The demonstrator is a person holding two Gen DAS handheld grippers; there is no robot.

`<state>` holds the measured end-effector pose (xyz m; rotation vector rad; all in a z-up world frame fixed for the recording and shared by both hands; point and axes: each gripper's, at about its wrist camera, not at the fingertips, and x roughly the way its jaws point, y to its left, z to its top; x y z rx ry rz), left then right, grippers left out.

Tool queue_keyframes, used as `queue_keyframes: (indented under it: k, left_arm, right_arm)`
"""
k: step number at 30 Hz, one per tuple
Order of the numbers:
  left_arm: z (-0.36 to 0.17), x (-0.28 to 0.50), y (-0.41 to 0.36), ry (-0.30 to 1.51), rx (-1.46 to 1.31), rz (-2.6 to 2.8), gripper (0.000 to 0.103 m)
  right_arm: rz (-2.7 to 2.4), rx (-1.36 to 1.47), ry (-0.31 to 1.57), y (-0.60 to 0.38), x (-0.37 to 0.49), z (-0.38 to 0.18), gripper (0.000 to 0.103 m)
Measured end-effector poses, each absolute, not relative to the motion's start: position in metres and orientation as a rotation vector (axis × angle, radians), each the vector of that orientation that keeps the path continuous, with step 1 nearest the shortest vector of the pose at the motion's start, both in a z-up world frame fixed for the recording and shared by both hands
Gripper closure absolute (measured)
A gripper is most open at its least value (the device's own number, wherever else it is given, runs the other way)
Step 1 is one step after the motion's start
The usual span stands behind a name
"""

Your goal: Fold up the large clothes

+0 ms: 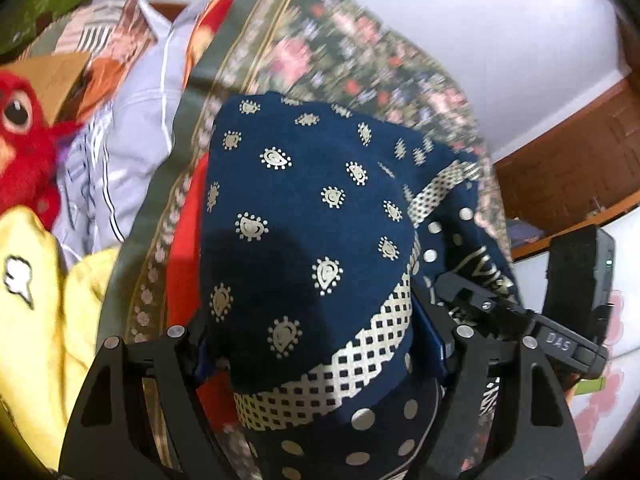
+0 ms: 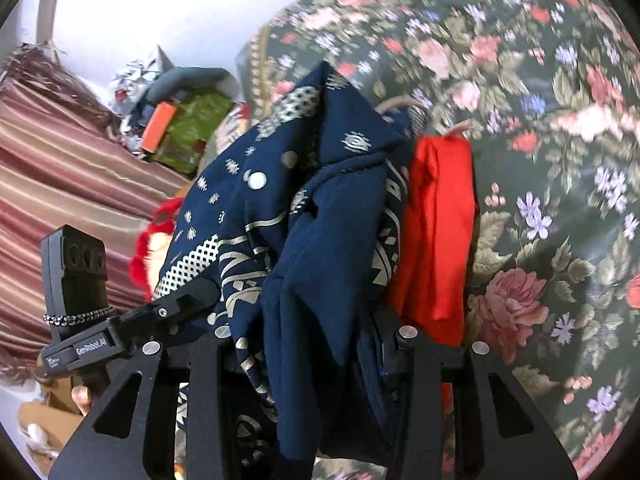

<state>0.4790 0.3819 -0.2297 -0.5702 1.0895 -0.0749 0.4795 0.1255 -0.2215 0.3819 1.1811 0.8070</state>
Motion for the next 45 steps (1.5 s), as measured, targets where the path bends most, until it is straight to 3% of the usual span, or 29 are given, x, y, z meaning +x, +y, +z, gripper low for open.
queue_keyframes:
  k: [4,14,19,26,33,45]
  left_arm:
    - [-0.243,0.469,0.388,1.063,-0.595,-0.074,0.012]
    - [-0.21,0.416,0.356,1.049,-0.384,0.036,0.005]
    - [-0.218,0.381,0.351,1.058,-0.408,0.059,0.002]
    - [-0.214,0.34,0.341,1.081,-0.385,0.138,0.002]
    - [-0.144,0.289,0.311,0.929,-0.275,0.155,0.002]
    - [0.009,0.163,0.23,0.474,-0.105,0.146,0.002]
  right_arm:
    - [0.832,0.311,1.155,0.125,0.472,-0.219,0.059]
    - [0.71,0.103,1.075,0.094,0.445,-0.203,0.039]
    - [0.643,0.092,1.083,0.072,0.43,-0.21,0.032]
    - [0.612,0.121,1.072,0.049,0.397,-0.185,0.032]
    - [0.693,0.133,0.9,0.032,0.351,-0.108,0.032]
    - [0.874,0.186,0.533,-0.016,0.228,0.012,0.032]
